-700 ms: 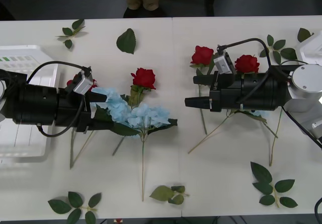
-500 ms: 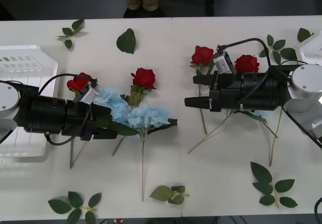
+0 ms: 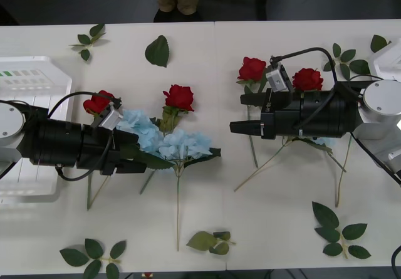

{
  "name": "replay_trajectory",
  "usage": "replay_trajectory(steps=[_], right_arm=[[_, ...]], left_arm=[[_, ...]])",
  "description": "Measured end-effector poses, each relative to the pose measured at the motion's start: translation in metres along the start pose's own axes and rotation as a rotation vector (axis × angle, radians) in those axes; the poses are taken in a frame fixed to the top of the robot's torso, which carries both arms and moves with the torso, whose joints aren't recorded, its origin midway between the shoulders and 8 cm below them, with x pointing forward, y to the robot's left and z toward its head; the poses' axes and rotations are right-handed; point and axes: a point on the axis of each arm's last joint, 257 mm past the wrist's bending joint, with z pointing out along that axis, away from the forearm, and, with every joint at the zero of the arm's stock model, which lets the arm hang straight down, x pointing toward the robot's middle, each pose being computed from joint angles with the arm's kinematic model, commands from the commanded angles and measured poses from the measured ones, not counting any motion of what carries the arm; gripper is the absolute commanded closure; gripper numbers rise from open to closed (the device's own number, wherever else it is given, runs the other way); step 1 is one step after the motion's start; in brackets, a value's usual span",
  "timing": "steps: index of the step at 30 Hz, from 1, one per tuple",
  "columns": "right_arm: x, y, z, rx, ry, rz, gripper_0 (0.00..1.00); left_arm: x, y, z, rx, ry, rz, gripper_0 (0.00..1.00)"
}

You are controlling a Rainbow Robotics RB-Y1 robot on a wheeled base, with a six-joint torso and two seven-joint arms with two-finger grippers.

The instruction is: Place the red flowers into the right box and the blue flowers into the left box. If a person shows an open palm, hand one flower to the person first, then continue sorting.

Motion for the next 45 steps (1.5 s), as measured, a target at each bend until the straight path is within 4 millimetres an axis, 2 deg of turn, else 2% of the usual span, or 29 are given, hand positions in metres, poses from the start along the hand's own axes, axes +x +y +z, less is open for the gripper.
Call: replay_trajectory(steps=[45], right_arm=[[0.0, 0.0, 0.0, 0.0, 0.0, 0.0, 0.0]], left_arm=[[0.0, 0.0, 0.0, 0.0, 0.0, 0.002, 0.0]])
